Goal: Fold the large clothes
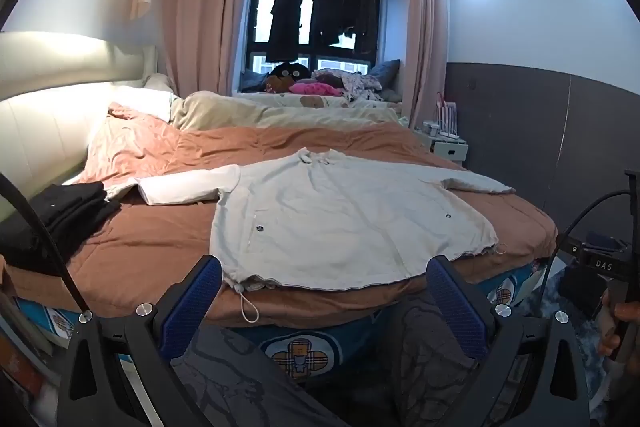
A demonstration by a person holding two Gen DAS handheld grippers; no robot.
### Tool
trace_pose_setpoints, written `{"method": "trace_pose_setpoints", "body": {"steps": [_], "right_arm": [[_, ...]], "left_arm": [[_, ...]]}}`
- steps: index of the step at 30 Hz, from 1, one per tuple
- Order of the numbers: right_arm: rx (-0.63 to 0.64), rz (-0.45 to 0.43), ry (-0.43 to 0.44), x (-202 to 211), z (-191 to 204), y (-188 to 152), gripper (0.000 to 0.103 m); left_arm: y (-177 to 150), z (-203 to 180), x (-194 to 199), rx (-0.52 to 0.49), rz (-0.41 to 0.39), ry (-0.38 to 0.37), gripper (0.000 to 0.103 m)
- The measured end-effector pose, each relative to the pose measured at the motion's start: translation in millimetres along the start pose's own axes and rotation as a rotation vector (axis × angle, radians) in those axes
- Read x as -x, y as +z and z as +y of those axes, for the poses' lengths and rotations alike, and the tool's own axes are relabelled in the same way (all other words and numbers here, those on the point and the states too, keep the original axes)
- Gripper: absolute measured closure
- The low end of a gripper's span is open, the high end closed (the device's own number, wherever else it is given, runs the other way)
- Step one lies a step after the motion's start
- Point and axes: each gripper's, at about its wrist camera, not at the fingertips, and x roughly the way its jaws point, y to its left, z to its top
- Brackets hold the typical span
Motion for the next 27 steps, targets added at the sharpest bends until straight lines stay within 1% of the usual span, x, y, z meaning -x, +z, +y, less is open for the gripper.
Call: {"method": "trace_pose_setpoints", "body": {"steps": [1,2,4,6,8,9,19,20,27], "right_arm": [[0.001,0.001,0.0,0,0,-1,0.0],[0.009,-0.007,-0.004,0,1,-1,0.0],[0.005,-0.007,0.001,0,1,-2,0.0],[0.002,-0.009,0.004,-3,1,4,0.0],[0.0,-0.021,0.006,4,-1,3,0.0],[-0.001,-0.021,0.007,1,-3,2,0.0],[0.008,-0.028,-0.002,6,2,4,0.0],[0.008,-0.028,-0.003,7,3,5,0.0],[0.0,-0.048,-0.006,10,2,3,0.0]], "left_arm": [[0,-2,-1,-0.005,0.001,0.0,0.0],[1,-1,5,0.006,-0.026,-0.007,0.0],[0,-4,7,0.004,-0.026,-0.012,0.0],[0,-1,6,0.024,-0.023,-0.023,0.0],[1,-3,8,0.03,-0.028,-0.018,0.0],[3,5,9,0.038,-0.036,-0.024,0.0],[7,5,15,0.039,-0.051,-0.025,0.0],[1,6,21,0.04,-0.058,-0.025,0.0],[-1,7,24,0.045,-0.069,-0.026,0.0]]}}
